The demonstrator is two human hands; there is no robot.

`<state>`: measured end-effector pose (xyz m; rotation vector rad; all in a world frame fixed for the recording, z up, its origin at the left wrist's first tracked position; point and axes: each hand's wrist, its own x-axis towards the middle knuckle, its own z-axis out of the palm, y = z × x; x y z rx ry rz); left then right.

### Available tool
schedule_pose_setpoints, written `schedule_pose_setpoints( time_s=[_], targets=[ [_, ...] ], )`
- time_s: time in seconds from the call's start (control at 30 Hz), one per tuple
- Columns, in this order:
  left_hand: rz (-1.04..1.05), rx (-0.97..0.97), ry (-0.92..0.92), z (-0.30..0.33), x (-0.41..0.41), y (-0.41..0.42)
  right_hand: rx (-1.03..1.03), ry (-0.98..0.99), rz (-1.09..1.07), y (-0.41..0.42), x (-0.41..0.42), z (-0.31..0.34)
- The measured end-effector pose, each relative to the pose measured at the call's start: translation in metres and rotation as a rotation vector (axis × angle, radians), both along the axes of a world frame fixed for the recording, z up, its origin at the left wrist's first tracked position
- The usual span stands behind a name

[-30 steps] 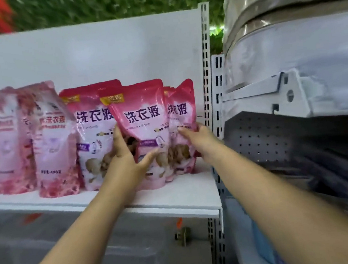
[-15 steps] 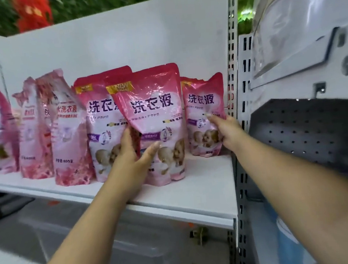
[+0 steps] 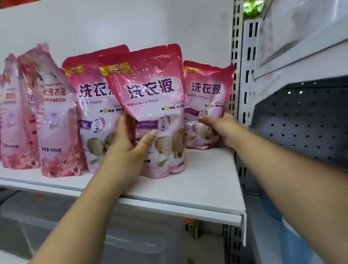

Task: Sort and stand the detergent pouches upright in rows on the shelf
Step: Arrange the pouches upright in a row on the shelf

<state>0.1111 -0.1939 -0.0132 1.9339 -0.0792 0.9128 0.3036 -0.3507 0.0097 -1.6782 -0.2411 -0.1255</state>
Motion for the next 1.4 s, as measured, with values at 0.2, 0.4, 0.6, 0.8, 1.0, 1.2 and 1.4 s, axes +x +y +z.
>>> schedule_pose_setpoints(
  time_s=[0.2,0.4,0.6,0.8,1.0,1.2,1.4],
  targets=[
    [-0.034,-0.023,0.01,-0.003,0.002,0.007,0.101,-0.089,-0.057,0.004,-0.007,-0.012],
    [-0.031,-0.011,0.021,-0.005,0.001,0.003,0.006,-0.136,-0.084,0.003,-0.005,-0.007],
    [-0.076,-0.021,0.043,-0.001,0.001,0.009,-0.228,-0.177,-0.032,0.005,-0.01,0.01],
    [-0.081,-0.021,0.071,-0.001,-0.005,0.003,-0.412,-0.079,-0.232,-0.008,-0.035,0.009],
    [-0.222,-0.112,0.066,0.005,-0.007,0.004,0.002,-0.233,0.314,-0.008,-0.108,0.021],
    [-0.49,-0.172,0.122,0.01,-0.007,0.001,0.127,0.035,0.579,0.005,-0.125,0.021],
    [-0.184,0.268,0.275,0.006,-0.007,0.0,0.255,-0.057,0.348,0.006,-0.112,0.018]
  ],
)
